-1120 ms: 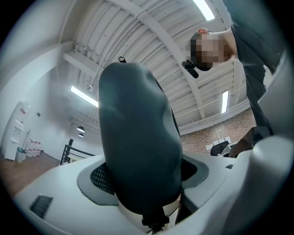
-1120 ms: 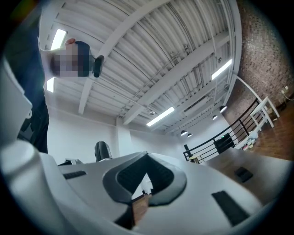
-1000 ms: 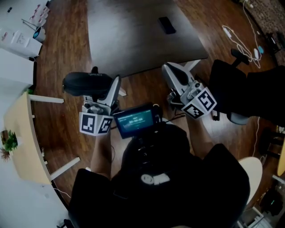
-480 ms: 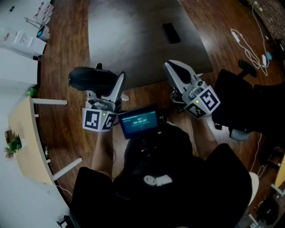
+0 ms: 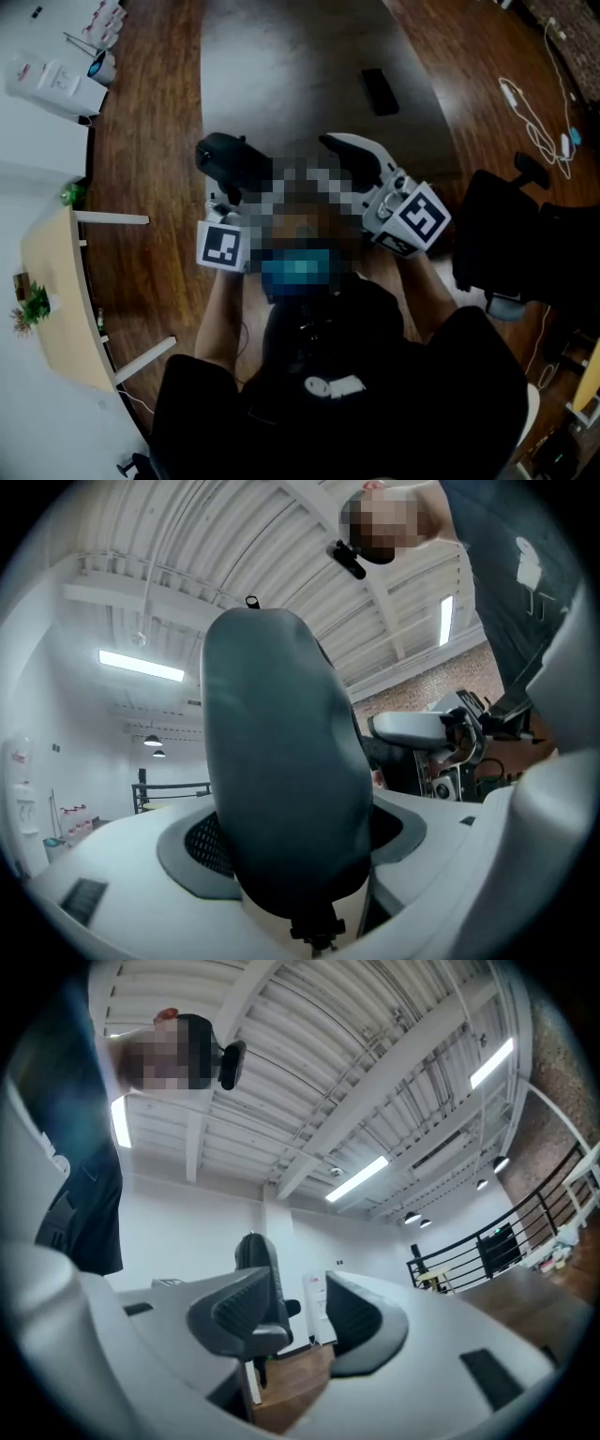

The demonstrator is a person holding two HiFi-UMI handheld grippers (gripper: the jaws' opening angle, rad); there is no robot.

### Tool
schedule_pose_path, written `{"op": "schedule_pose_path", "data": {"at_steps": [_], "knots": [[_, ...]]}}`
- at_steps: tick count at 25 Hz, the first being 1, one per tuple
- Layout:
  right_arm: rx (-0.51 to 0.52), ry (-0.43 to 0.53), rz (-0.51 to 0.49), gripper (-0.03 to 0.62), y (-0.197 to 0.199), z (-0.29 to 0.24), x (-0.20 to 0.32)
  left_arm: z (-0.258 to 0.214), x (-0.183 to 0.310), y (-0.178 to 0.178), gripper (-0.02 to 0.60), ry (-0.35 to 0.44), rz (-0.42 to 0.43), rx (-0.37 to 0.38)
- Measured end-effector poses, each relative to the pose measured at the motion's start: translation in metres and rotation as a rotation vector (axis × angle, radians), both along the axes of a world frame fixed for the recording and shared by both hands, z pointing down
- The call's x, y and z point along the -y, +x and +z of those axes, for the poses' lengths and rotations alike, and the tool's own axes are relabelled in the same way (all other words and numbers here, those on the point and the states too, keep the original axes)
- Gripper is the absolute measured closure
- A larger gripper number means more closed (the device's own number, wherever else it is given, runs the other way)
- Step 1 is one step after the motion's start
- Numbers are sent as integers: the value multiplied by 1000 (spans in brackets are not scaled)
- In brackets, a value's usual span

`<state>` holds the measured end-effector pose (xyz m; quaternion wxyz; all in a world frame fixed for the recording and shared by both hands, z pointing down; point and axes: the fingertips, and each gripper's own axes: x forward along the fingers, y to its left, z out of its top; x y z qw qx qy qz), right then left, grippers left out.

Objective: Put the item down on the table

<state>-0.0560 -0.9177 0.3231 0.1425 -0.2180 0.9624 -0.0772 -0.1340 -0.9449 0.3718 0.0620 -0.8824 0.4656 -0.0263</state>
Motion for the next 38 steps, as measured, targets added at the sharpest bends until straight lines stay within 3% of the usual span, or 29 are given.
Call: {"op": "schedule_pose_path", "data": {"at_steps": [5, 8, 13, 15, 18, 21, 24, 29, 33, 35, 38], "knots": [[-62, 45, -22, 273, -44, -2, 35, 42, 46, -15, 227, -133, -9, 134], [-102, 31, -6, 255, -73, 0, 64, 61, 72, -15, 227, -185, 0, 253], [-175, -3, 72, 260, -99, 27, 111, 85, 106, -16, 227, -113, 34, 454], [-152, -10, 88, 301, -103, 32, 124, 90, 117, -21, 227, -101, 45, 493], [-120, -43, 95, 304, -110, 39, 139, 95, 127, -29, 219, -79, 83, 467], [-38, -118, 104, 306, -102, 42, 154, 93, 131, -29, 215, -68, 136, 370], [22, -141, 165, 307, -77, 41, 174, 99, 137, -39, 215, -99, 126, 300], [-79, -154, 265, 307, -54, 81, 208, 120, 147, -71, 224, -196, 42, 229], [-158, -316, 315, 307, -43, 171, 219, 134, 148, -95, 338, -248, -27, 186], [-191, -388, 332, 307, -40, 211, 221, 137, 149, -106, 364, -249, -59, 175], [-218, -484, 357, 307, -37, 256, 223, 135, 149, -120, 502, -237, -98, 140]]}}
